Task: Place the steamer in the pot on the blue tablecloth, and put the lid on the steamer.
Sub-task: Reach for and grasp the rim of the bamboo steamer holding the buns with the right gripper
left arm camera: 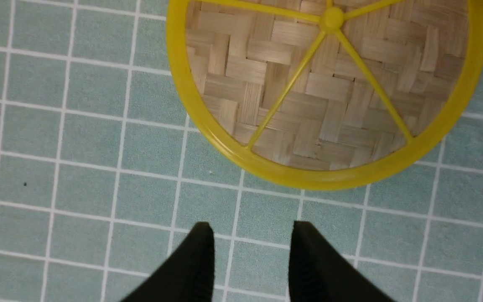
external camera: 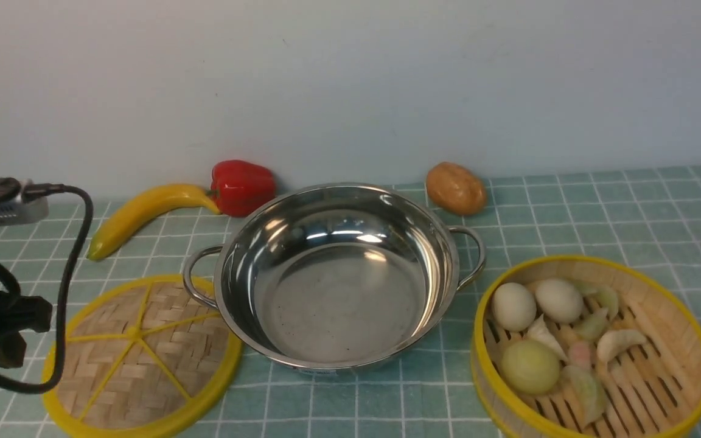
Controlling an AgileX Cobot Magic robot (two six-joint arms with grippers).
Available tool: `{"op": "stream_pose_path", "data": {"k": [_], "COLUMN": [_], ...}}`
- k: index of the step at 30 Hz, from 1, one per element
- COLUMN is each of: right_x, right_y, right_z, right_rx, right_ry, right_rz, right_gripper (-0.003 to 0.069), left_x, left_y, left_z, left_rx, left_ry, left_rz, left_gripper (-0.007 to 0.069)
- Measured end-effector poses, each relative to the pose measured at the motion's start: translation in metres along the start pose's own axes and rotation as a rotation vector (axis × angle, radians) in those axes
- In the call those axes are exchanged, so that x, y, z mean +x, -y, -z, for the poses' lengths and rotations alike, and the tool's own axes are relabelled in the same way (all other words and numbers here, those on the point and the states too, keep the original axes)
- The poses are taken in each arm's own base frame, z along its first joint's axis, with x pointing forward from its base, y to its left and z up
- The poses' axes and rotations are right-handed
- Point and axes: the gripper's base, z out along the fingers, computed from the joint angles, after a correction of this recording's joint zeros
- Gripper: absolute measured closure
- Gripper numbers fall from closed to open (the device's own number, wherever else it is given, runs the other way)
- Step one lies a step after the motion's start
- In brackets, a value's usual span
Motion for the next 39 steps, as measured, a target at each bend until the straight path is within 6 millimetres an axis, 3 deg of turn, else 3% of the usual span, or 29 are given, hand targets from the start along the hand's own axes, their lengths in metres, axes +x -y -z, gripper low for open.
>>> {"op": "stream_pose_path", "data": {"k": [7,13,18,30,39], "right_x": [-0.012,-0.003,0.010,0.010,0.010], "right_y": [0.009,0.015,0.020,0.019,0.027], "right_z": [-0.043,-0.062,-0.074,-0.080,-0.120], "right_rx": [0.025,0.042,0.052,0.025,0.046], "right_ry": [-0.074,-0.031,-0.051,-0.061,-0.140], "right_rz": [-0.012,-0.017,-0.023,-0.035,-0.059], "right_gripper": [0.0419,0.0419,0.0419,0.0419,0.0419], "left_x": [-0.008,-0.012,-0.012,-0.013,-0.014], "left_y": [0.002,0.002,0.004,0.004,0.004], "left_z": [-0.016,-0.015,-0.015,-0.015,-0.015], "left_rx": [0.016,0.024,0.038,0.039,0.039], "left_ry": [-0.025,0.013,0.020,0.033,0.038], "left_rz": [0.008,0.014,0.022,0.024,0.024], "left_gripper": [0.0382,0.0382,0.0382,0.0382,0.0382]}}
